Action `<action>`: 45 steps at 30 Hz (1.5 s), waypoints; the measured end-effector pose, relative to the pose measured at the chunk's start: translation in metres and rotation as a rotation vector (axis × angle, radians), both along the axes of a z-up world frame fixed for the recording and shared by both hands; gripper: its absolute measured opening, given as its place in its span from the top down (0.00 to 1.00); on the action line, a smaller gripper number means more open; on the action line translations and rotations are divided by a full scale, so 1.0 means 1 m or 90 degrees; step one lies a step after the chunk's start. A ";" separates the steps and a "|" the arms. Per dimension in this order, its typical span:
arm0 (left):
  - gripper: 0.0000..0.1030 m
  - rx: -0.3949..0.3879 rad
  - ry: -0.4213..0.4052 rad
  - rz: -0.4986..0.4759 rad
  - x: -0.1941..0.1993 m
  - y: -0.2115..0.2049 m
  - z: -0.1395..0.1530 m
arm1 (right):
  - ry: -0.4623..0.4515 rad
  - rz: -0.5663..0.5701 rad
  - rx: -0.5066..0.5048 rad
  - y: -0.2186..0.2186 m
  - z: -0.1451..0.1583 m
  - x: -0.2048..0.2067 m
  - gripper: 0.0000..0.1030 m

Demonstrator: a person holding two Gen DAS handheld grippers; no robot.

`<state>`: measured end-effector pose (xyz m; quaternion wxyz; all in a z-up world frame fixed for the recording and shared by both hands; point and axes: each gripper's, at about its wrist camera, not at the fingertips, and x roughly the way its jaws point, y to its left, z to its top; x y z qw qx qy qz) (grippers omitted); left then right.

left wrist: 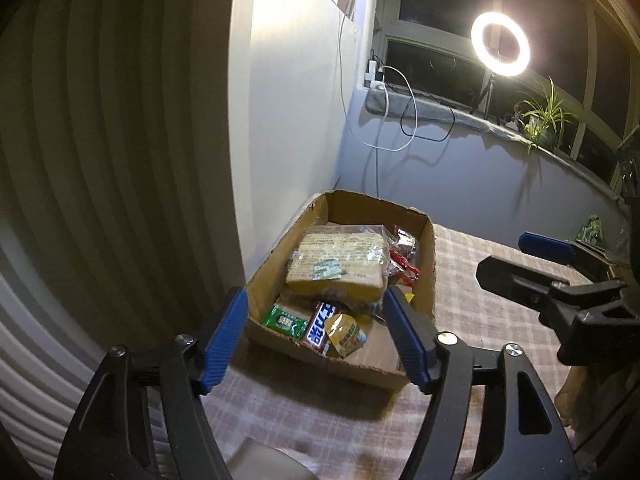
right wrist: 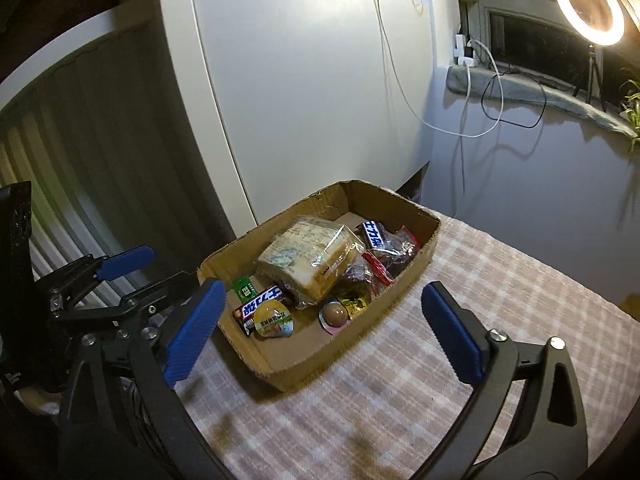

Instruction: Organize snacks

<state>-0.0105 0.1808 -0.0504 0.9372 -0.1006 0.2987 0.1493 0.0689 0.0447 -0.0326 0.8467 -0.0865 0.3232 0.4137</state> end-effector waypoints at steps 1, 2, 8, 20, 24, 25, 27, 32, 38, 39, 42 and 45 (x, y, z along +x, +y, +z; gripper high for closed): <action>0.29 -0.001 -0.004 0.001 -0.003 -0.002 0.002 | -0.006 -0.003 -0.002 -0.002 0.000 -0.001 0.01; 0.29 0.000 -0.008 0.002 -0.005 -0.004 0.003 | -0.016 -0.009 -0.007 -0.004 0.000 -0.004 0.01; 0.23 0.006 -0.019 0.012 -0.014 -0.013 0.004 | -0.036 -0.035 -0.018 -0.018 -0.001 -0.010 0.01; 0.23 0.013 -0.027 0.021 -0.023 -0.022 0.007 | -0.067 -0.053 -0.029 -0.033 0.001 -0.019 0.01; 0.23 0.022 -0.033 0.023 -0.028 -0.026 0.011 | -0.072 -0.051 -0.027 -0.033 0.001 -0.022 0.01; 0.23 0.024 -0.035 0.024 -0.029 -0.027 0.011 | -0.074 -0.051 -0.027 -0.034 0.002 -0.023 0.01; 0.23 0.025 -0.037 0.024 -0.029 -0.028 0.012 | -0.075 -0.050 -0.026 -0.034 0.002 -0.024 0.01; 0.23 0.027 -0.037 0.023 -0.030 -0.031 0.011 | -0.080 -0.050 -0.031 -0.036 0.003 -0.027 0.01; 0.23 0.030 -0.038 0.020 -0.030 -0.035 0.013 | -0.088 -0.052 -0.033 -0.042 0.007 -0.029 0.01; 0.23 0.031 -0.038 0.021 -0.030 -0.035 0.013 | -0.089 -0.052 -0.033 -0.043 0.007 -0.029 0.01; 0.23 0.031 -0.039 0.021 -0.031 -0.035 0.013 | -0.090 -0.053 -0.032 -0.045 0.008 -0.028 0.01; 0.23 0.031 -0.039 0.021 -0.031 -0.035 0.013 | -0.090 -0.052 -0.032 -0.045 0.008 -0.028 0.01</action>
